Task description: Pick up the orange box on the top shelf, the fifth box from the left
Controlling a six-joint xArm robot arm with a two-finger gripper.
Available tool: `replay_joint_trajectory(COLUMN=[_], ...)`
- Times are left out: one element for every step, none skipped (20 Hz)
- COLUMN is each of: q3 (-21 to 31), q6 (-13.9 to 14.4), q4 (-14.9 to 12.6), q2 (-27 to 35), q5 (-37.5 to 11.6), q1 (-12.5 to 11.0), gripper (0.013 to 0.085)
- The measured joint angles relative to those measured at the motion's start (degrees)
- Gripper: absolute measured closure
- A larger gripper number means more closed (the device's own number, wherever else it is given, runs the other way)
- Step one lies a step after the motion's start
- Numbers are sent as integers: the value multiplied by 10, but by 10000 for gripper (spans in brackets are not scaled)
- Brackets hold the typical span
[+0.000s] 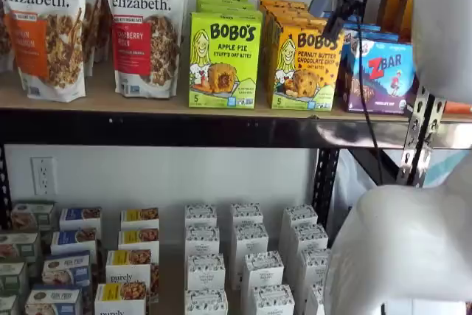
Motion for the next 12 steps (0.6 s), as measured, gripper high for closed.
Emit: replay_joint_trajectory(q3=[-4,-6,-6,-7,-9,-8,-10,-11,-14,-18,-25,-35], q6=[-7,-14,-20,-26,-30,-34,-36,-38,-38,-38,-36,-34], q4=[3,8,13,15,15,13,7,-2,-11,-16,-21,-23], q2=[3,5,6,8,10,11,14,17,22,26,34,43], q5=[-3,-10,-20,-33,-42,-58,-73,-86,-96,-100,-99,-95], q1=[-8,-17,-24,-30,-32,-33,-32,-29,-25,-22,-19,-17], gripper=[130,130,130,130,130,130,130,130,130,130,130,130])
